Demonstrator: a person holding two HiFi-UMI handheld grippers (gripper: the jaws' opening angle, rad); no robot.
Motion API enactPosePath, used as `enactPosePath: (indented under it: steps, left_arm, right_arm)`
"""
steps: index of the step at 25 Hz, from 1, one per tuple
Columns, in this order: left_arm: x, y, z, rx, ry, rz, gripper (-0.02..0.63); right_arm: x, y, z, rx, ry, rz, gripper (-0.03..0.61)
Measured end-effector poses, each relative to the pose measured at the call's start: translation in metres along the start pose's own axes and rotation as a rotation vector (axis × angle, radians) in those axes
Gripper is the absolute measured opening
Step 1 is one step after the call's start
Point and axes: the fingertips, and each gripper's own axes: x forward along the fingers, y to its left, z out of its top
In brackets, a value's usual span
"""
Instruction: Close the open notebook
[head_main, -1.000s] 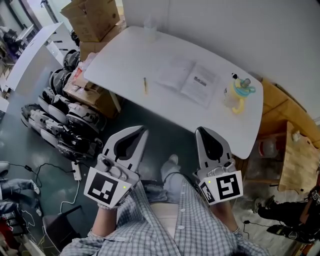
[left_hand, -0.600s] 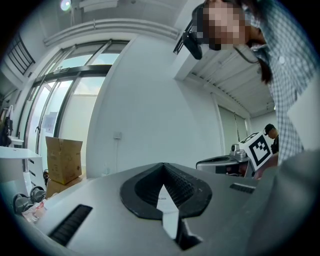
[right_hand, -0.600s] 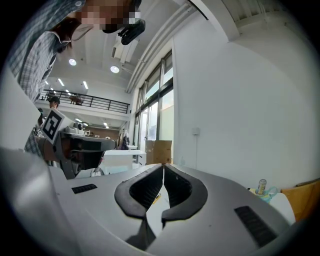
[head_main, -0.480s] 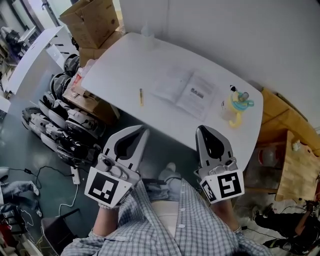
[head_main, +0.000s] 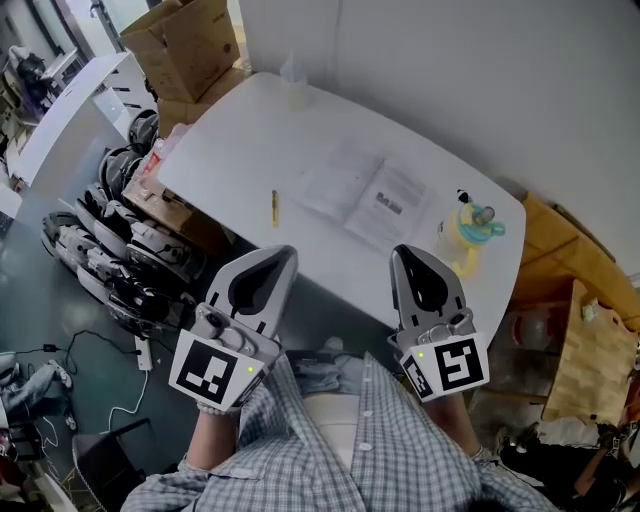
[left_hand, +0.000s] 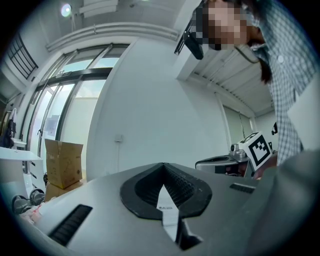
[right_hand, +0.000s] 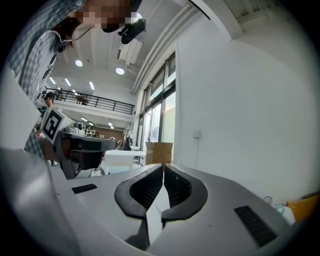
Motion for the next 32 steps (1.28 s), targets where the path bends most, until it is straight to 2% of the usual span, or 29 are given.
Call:
enactPosePath:
  steps: [8,12,19,26,32]
  left_arm:
    - [0.025,0.000,-0.004,0.004,-0.002,-0.007,0.008]
    - [0.027,0.003,-0.017,-0.022,0.035,0.019,0.008]
    - [0.038,0.012,-0.021,-0.071,0.014,0.058,0.008]
    - [0.044,0.023,-0.031,-0.206,0.005,0.079,0.008]
    - [0.055,0.033,-0.046,-0.337,0.013,0.029,0.008]
  right_arm:
    - [0.007,-0.026,-0.006,0.000,-0.002,-0.011,0.023]
    - [0.005,-0.031,-0.010,0.002,0.004,-0.017,0.023]
    - [0.002,-0.044,-0.012,-0.005,0.008,-0.028,0.023]
    - [-0.007,-0.052,-0.017,0.008,0.020,-0.048,0.023]
    - [-0.015,-0.060,-0.024,0.020,0.033,-0.088,0.023]
